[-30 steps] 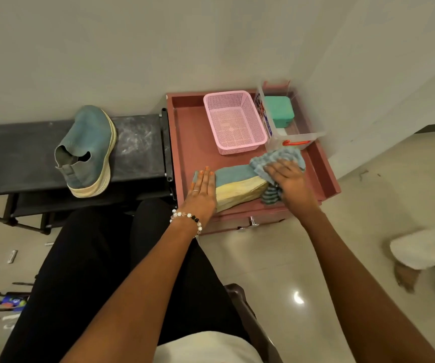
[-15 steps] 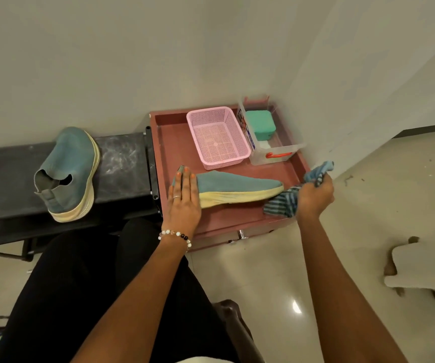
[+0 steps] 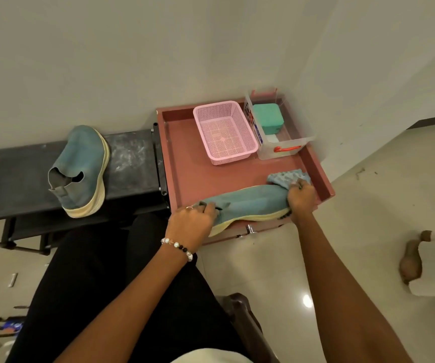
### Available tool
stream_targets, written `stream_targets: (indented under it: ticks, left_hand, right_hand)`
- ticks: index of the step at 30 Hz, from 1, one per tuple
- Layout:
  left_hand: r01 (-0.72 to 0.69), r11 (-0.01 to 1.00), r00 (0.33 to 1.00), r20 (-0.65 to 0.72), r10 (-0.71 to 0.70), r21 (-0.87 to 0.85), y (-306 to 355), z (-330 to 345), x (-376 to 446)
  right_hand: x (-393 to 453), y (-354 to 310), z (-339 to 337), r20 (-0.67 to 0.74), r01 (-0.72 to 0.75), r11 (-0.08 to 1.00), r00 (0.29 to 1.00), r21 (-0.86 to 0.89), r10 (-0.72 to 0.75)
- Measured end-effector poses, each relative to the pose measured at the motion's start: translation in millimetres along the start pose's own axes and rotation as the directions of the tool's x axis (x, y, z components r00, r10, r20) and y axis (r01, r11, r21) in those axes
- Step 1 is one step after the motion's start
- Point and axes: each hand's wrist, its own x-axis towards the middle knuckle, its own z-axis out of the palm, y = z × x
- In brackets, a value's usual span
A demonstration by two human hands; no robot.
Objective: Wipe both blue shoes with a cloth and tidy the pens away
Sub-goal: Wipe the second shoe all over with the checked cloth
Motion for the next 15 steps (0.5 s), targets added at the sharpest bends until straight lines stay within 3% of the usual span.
stream_targets:
  ticks: [2, 5, 9, 12, 15]
  left_hand:
    - [-0.023, 0.997, 1.0, 0.012, 0.023, -0.069, 0, -1, 3]
    - [-0.064, 0.991, 0.997, 0.041, 0.069, -0.118, 3, 3, 4]
    - [0.013, 0.96, 0.999, 0.053, 0.002, -0.279, 1, 3, 5]
    - [0.161, 0.866, 0.987, 0.058, -0.152, -0.473, -4, -2, 7]
    - [0.36, 0.751, 0.927, 0.124, -0.353, -0.553, -10, -4, 13]
  right_hand:
    - [-6, 9, 3, -0.03, -0.024, 1.0, 0.999, -0.007, 0.024]
    - [-12, 19, 1, -0.004, 0.051, 0.995, 0.999, 0.09, -0.05]
    - [-4, 2, -6, 0.051, 0.148, 0.953, 0.985, 0.265, -0.167]
    - [6, -15, -3, 0.029, 0.223, 0.967, 0.973, 0.126, -0.228]
    - [-8, -27, 2, -0.068, 0.186, 0.982, 0.98, 0.007, -0.185]
